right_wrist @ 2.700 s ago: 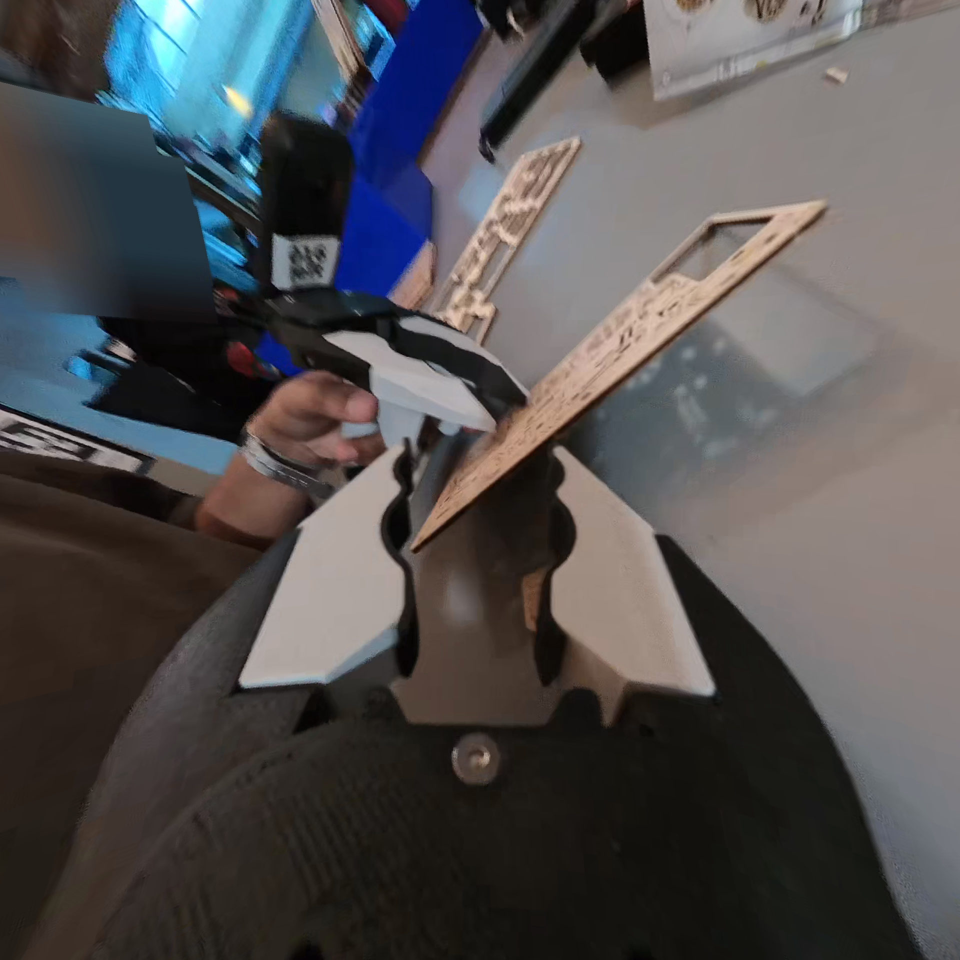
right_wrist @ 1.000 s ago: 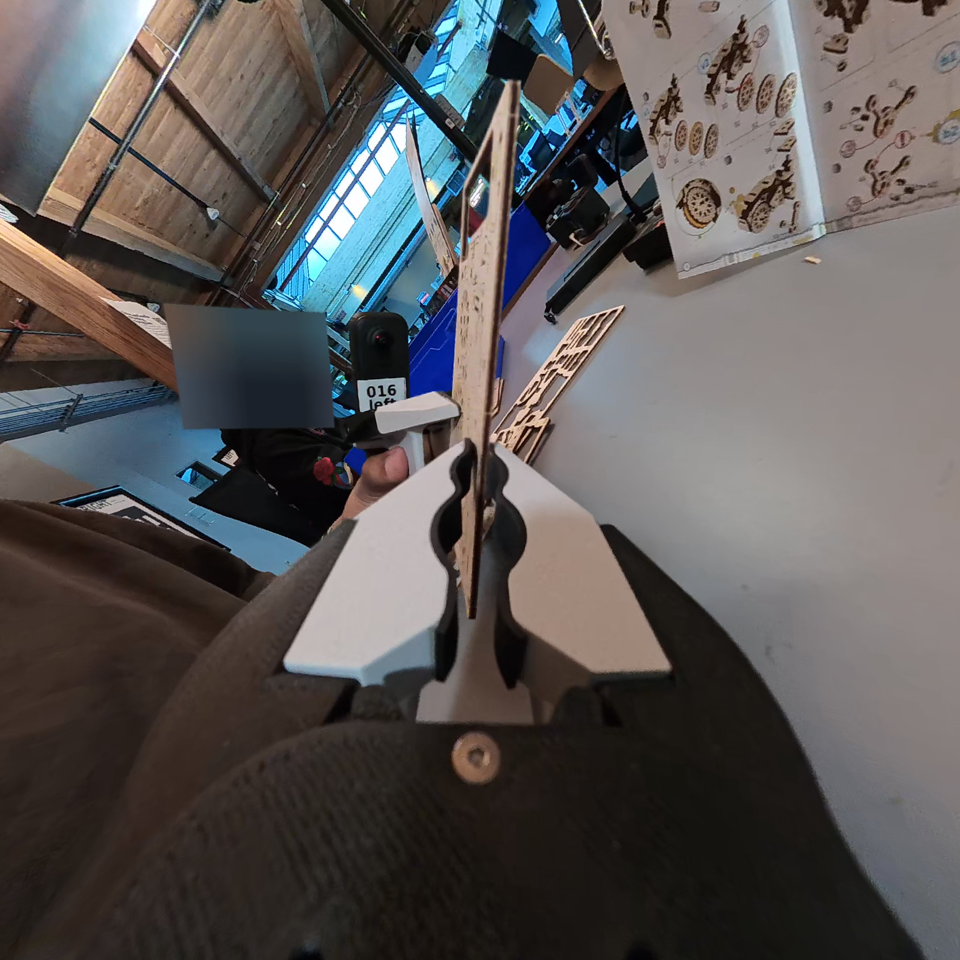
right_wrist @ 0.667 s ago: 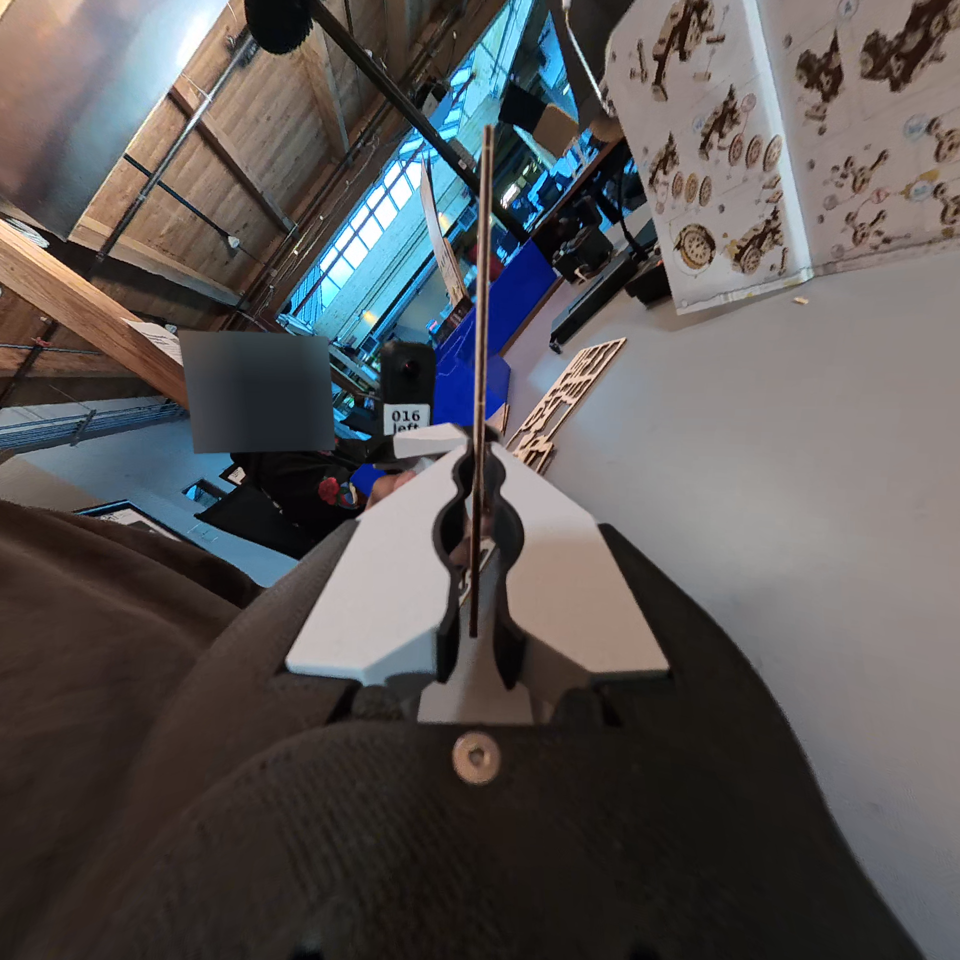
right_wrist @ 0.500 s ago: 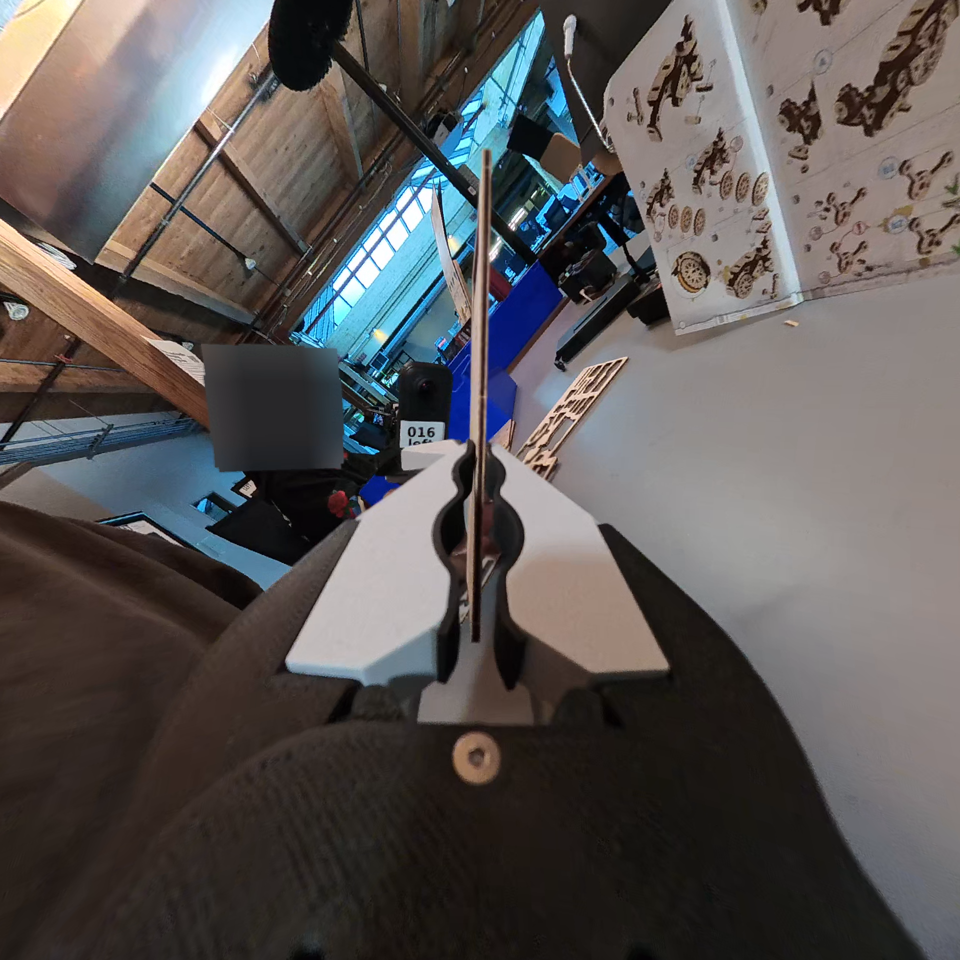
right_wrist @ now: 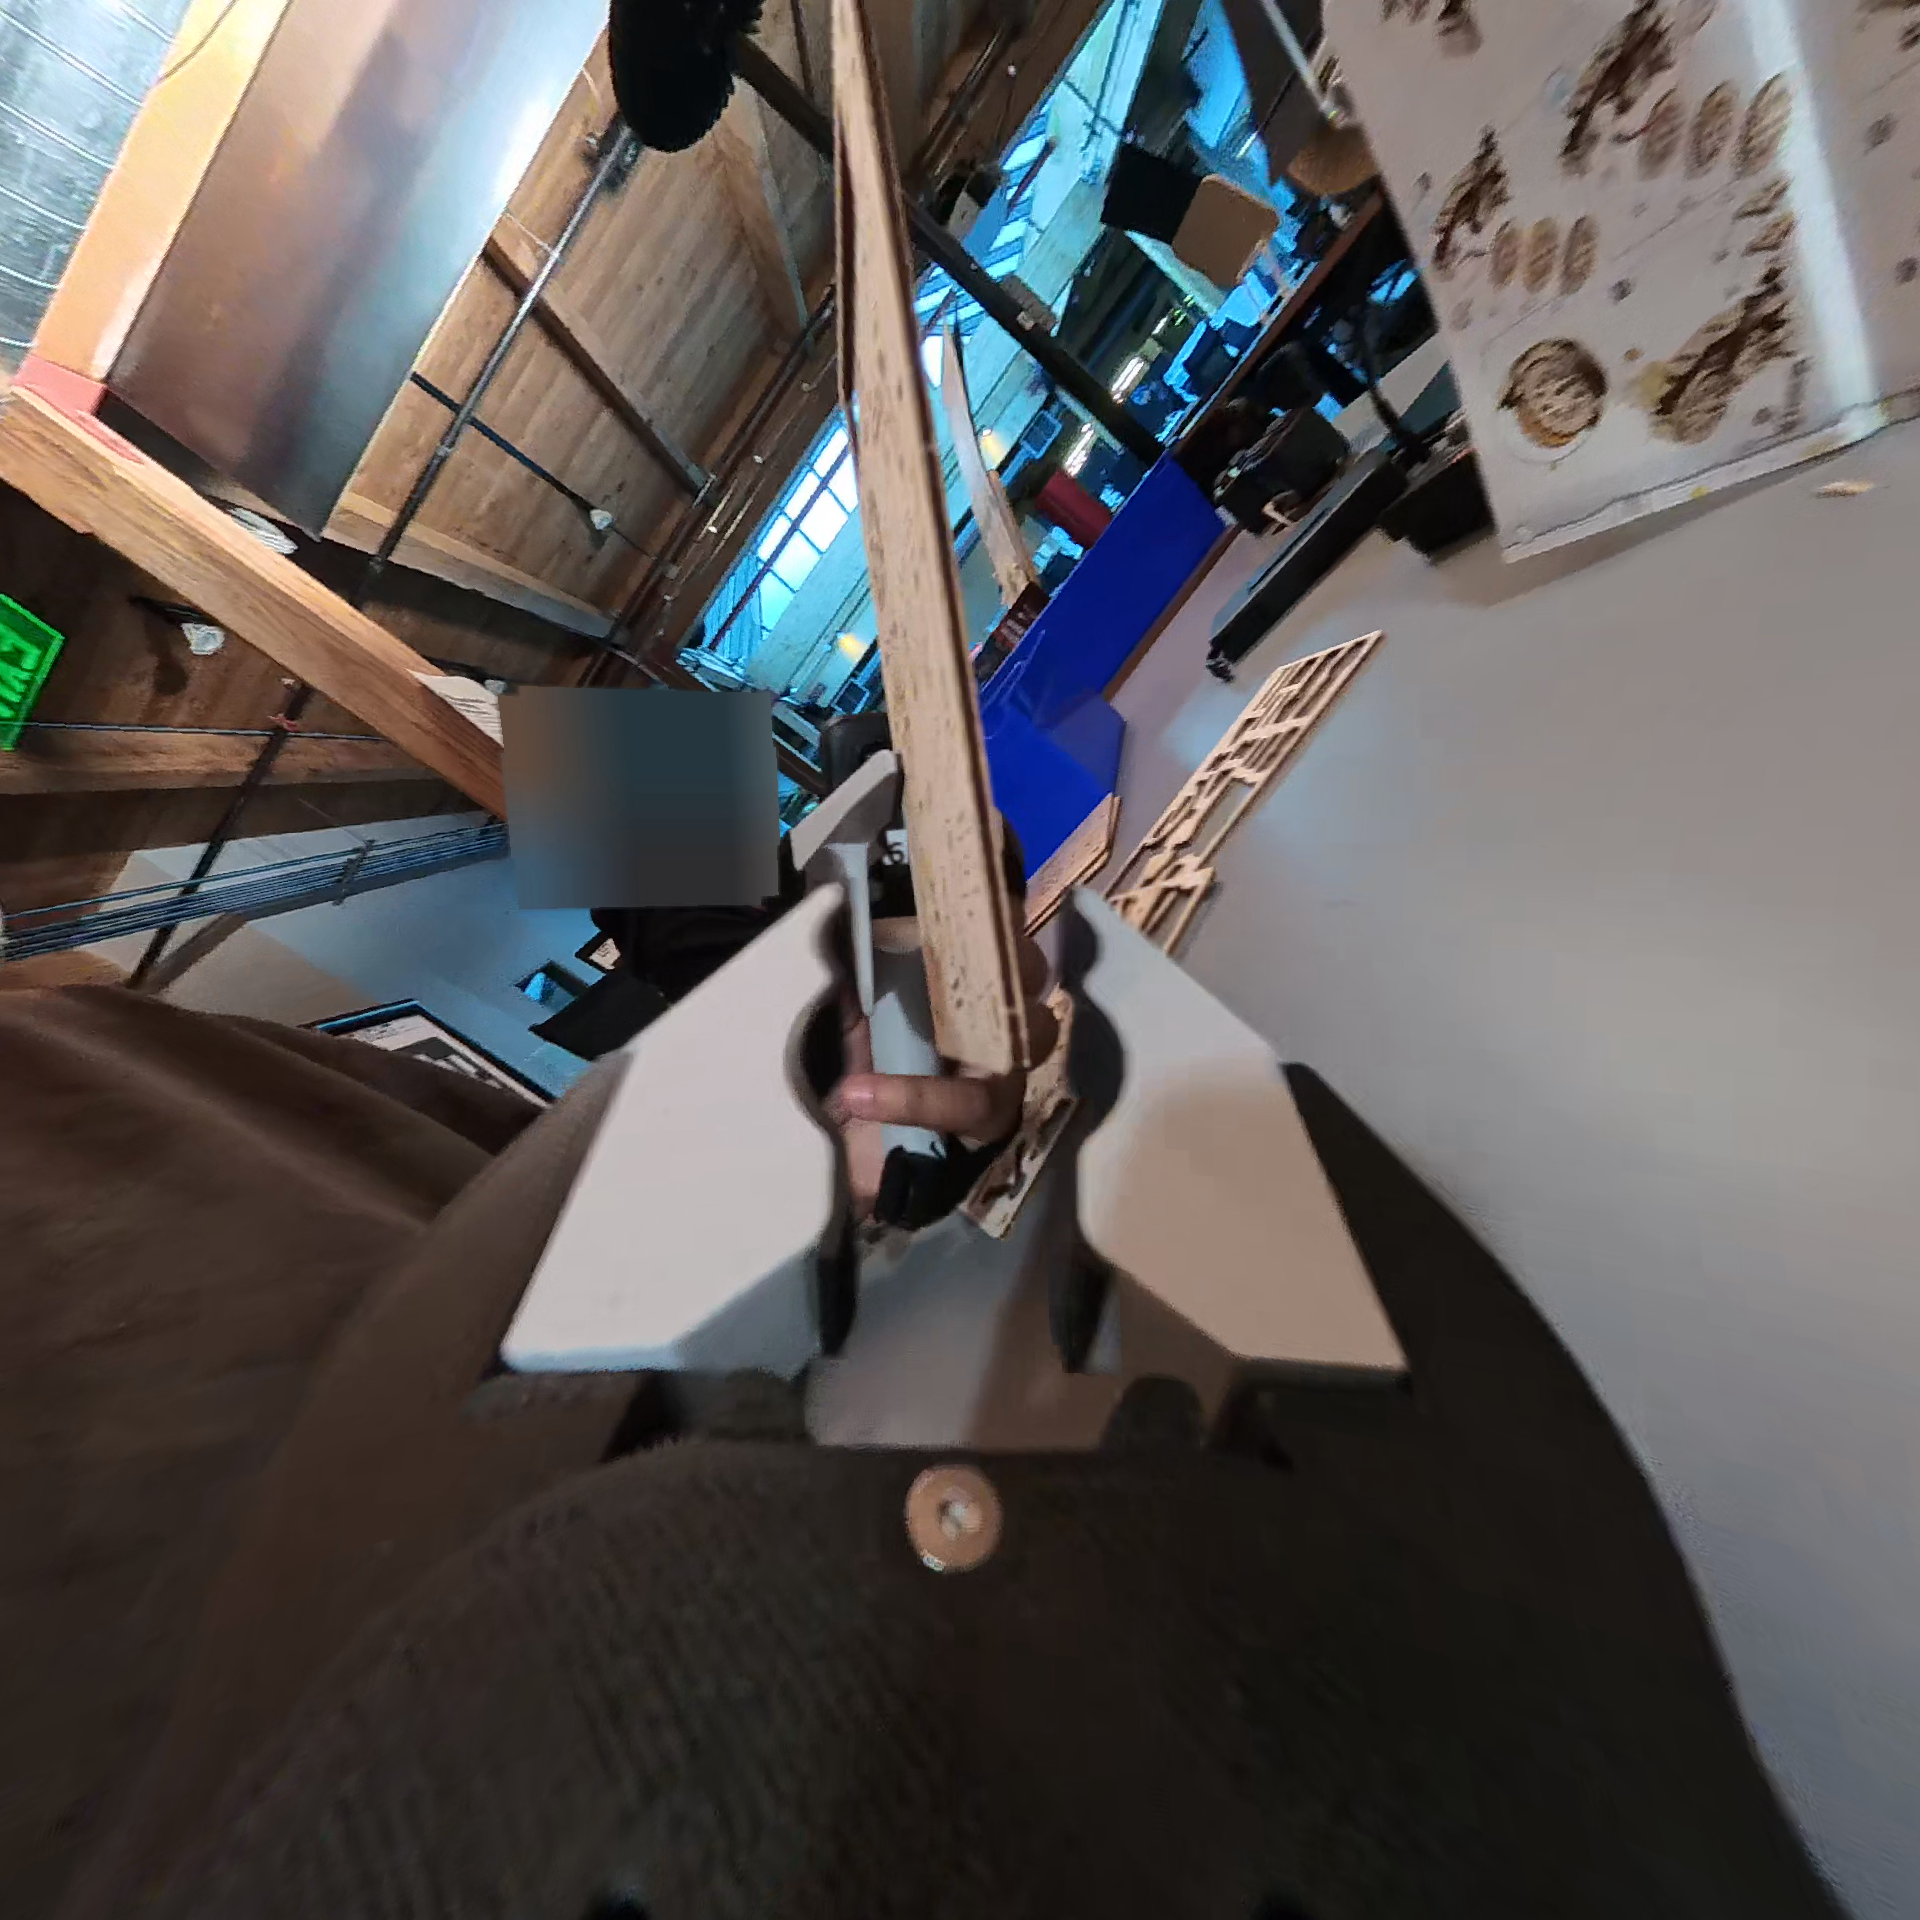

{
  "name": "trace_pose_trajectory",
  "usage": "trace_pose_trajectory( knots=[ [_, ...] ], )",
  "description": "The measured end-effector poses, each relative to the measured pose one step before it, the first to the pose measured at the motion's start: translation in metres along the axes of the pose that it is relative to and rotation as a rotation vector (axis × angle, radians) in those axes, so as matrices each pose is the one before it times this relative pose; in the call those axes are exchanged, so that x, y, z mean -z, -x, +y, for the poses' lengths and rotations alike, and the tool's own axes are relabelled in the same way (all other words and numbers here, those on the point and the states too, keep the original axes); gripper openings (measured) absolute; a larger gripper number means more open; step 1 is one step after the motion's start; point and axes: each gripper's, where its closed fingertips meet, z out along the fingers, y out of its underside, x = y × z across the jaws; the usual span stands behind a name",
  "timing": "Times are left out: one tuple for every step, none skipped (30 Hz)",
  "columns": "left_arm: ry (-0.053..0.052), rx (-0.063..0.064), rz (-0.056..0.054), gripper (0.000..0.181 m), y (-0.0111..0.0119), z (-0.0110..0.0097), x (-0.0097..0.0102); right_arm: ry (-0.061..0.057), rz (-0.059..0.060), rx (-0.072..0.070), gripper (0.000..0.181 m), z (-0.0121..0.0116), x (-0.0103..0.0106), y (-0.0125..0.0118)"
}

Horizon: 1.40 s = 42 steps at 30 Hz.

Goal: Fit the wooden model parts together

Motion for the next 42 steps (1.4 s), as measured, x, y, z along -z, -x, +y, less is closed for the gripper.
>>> trace_pose_trajectory(
  knots=[
    [0.0075, 0.0166, 0.0051, 0.0, -0.00082, 0.00405, -0.00232, -0.0023, -0.0135, 0.0003, 0.018, 0.00094, -0.00177, 0.00298],
    [0.0142, 0.0198, 0.0108, 0.0, -0.00118, 0.00487, -0.00233, -0.0095, -0.0136, 0.0086, 0.001, -0.00123, 0.00017, 0.00298],
    [-0.0034, 0.0255, 0.0035, 0.0, 0.00029, 0.00105, -0.00099, -0.0007, -0.014, 0.0074, 0.0, -0.0015, 0.00133, 0.00263],
    [0.0091, 0.0202, 0.005, 0.0, 0.00048, 0.00141, 0.00007, 0.0194, -0.004, 0.0007, 0.0, -0.00025, 0.00186, 0.00054],
    [0.0167, 0.0092, 0.0077, 0.002, -0.00004, 0.00086, 0.00056, 0.0246, -0.0031, 0.0068, 0.0, -0.00046, 0.00283, 0.00053],
    [0.0008, 0.0005, -0.0013, 0.015, 0.00064, -0.00297, 0.00192, 0.0178, -0.0018, 0.016, 0.0, -0.00191, 0.00424, 0.0009],
    [-0.0083, -0.0062, -0.0097, 0.027, 0.00178, -0.00591, 0.00363, 0.0204, 0.0003, 0.0142, 0.0, -0.00243, 0.00517, 0.00074],
    [-0.0167, -0.0158, -0.0156, 0.036, 0.00237, -0.00866, 0.00545, 0.0247, 0.0021, 0.0126, 0.0, -0.00255, 0.00575, 0.00069],
    [-0.0273, -0.026, -0.0272, 0.043, 0.00367, -0.01127, 0.0071, 0.0227, 0.0101, 0.0197, 0.0, -0.00288, 0.00614, 0.00004],
    [-0.032, -0.0401, -0.0431, 0.05, 0.00497, -0.0131, 0.00792, 0.0296, 0.0221, 0.0269, 0.0, -0.00166, 0.00589, -0.00141],
    [-0.0286, -0.0581, -0.0489, 0.057, 0.00386, -0.01331, 0.00726, 0.0456, 0.0307, 0.0291, 0.0, 0.0008, 0.00509, -0.0026],
    [-0.0163, -0.0778, -0.0379, 0.062, 0.00001, -0.01163, 0.00552, 0.0578, 0.0345, 0.0318, 0.0, 0.00279, 0.00379, -0.00273],
    [0.013, -0.0973, -0.0307, 0.063, -0.00363, -0.00677, 0.00306, 0.0671, 0.0322, 0.0324, 0.0, 0.00415, 0.00226, -0.00191],
    [0.0366, -0.0976, -0.0263, 0.065, -0.00591, -0.00246, 0.00067, 0.0711, 0.0237, 0.0308, 0.0, 0.00404, 0.00089, 0.00001],
    [0.0494, -0.0926, -0.0101, 0.061, -0.0086, -0.00028, -0.00111, 0.0777, 0.0116, 0.029, 0.001, 0.0035, -0.0001, 0.00202],
    [0.0654, -0.0671, -0.0226, 0.06, -0.00561, 0.0005, -0.00247, 0.0849, 0.0039, 0.0293, 0.001, 0.00275, -0.00023, 0.00298],
    [0.0799, -0.0577, 0.0194, 0.052, -0.00983, 0.00044, -0.00348, 0.0901, 0.0135, 0.0346, 0.001, 0.00142, 0.00043, 0.00117],
    [0.0808, -0.0448, 0.0393, 0.051, -0.01121, -0.00125, -0.0045, 0.0863, 0.0224, 0.0412, 0.001, -0.00075, 0.00137, -0.00049],
    [0.0721, -0.0367, 0.035, 0.055, -0.00976, -0.00367, -0.00483, 0.0809, 0.0125, 0.0416, 0.001, -0.00261, 0.00178, 0.00052],
    [0.0702, -0.0448, 0.0387, 0.056, -0.00995, -0.00401, -0.00489, 0.0799, 0.0044, 0.0353, 0.001, -0.00322, 0.00191, 0.00114],
    [0.0706, -0.0527, 0.0281, 0.056, -0.00811, -0.00357, -0.00546, 0.0865, -0.0041, 0.0336, 0.001, -0.00235, 0.00167, 0.00214],
    [0.0753, -0.0574, 0.0169, 0.057, -0.00581, -0.0016, -0.00675, 0.0913, -0.007, 0.0406, 0.0, -0.00123, 0.00136, 0.00265],
    [0.0888, -0.0589, 0.0185, 0.057, -0.00473, 0.00233, -0.00822, 0.0777, 0.0032, 0.0516, 0.0, -0.00274, 0.00145, 0.00125],
    [0.0999, -0.0508, 0.0255, 0.058, -0.00427, 0.00681, -0.01018, 0.0405, 0.0064, 0.0479, 0.0, -0.00647, 0.00125, 0.00016],
    [0.1077, -0.0322, 0.0241, 0.06, -0.00215, 0.01087, -0.01208, 0.0212, -0.0099, 0.0296, 0.0, -0.00769, -0.00005, 0.00101],
    [0.1006, -0.0163, 0.0244, 0.059, -0.00066, 0.01226, -0.01316, 0.0159, -0.0129, 0.0144, 0.0, -0.00616, -0.00155, 0.00001],
    [0.0703, 0.0021, 0.0206, 0.055, -0.00007, 0.00958, -0.01313, 0.0099, -0.0155, 0.0104, 0.0, -0.00455, -0.00247, 0.00002],
    [0.0321, 0.0138, 0.0252, 0.05, -0.0011, 0.00543, -0.01164, 0.0009, -0.0077, 0.0106, 0.0, -0.0033, -0.00268, -0.00124],
    [-0.0003, 0.0197, 0.0256, 0.047, -0.00131, 0.00227, -0.0087, -0.0143, 0.0048, 0.0027, 0.0, -0.00309, -0.00204, -0.00324],
    [-0.0239, 0.0216, 0.0129, 0.045, 0.00035, 0.00005, -0.00526, -0.0221, 0.0005, -0.0015, 0.0, -0.00203, -0.00103, -0.00239],
    [-0.0359, 0.0156, 0.0089, 0.04, 0.0008, -0.00051, -0.00233, -0.0299, -0.0163, -0.0068, 0.0, -0.00134, 0.00045, 0.0002],
    [-0.0435, 0.0097, 0.0148, 0.029, -0.00019, -0.00098, -0.00016, -0.0435, -0.0254, -0.0124, 0.0, -0.00212, 0.00182, 0.00162],
    [-0.0532, 0.0069, 0.0312, 0.021, -0.00245, -0.00195, 0.00147, -0.0522, -0.0225, -0.0135, 0.001, -0.0025, 0.00323, 0.00128],
    [-0.0689, 0.0112, 0.0554, 0.008, -0.00623, -0.00432, 0.00292, -0.0542, -0.0194, -0.0131, 0.0, -0.00241, 0.00396, 0.00073],
    [-0.0746, 0.03, 0.048, 0.003, -0.00535, -0.0053, 0.0034, -0.0644, -0.0179, -0.0092, 0.0, -0.00394, 0.00427, 0.00077],
    [-0.0715, 0.04, 0.0352, 0.001, -0.00278, -0.00578, 0.00413, -0.0781, -0.0148, -0.0064, 0.0, -0.00582, 0.00361, 0.00091],
    [-0.0641, 0.0456, 0.0297, 0.001, -0.00164, -0.00537, 0.00478, -0.0835, -0.0016, 0.0024, 0.001, -0.00595, 0.00303, 0.00004],
    [-0.0595, 0.0457, 0.0227, 0.0, -0.00022, -0.00459, 0.00517, -0.0956, 0.0278, 0.0131, 0.006, -0.00621, 0.00321, -0.0027],
    [-0.065, 0.0452, 0.0074, 0.0, 0.00192, -0.00411, 0.00502, -0.1122, 0.0768, 0.0204, 0.027, -0.00671, 0.00451, -0.00849],
    [-0.0739, 0.0426, -0.0027, 0.0, 0.00332, -0.00399, 0.00494, -0.1144, 0.0979, 0.0286, 0.048, -0.00502, 0.00555, -0.01012],
    [-0.0661, 0.0438, -0.0005, 0.0, 0.00339, -0.00169, 0.00437, -0.099, 0.094, 0.0241, 0.055, -0.00095, 0.00592, -0.00796],
    [-0.0487, 0.0467, 0.0058, 0.0, 0.00312, 0.00132, 0.00346, -0.0758, 0.0766, 0.011, 0.057, 0.0043, 0.00512, -0.00432]
  ],
)
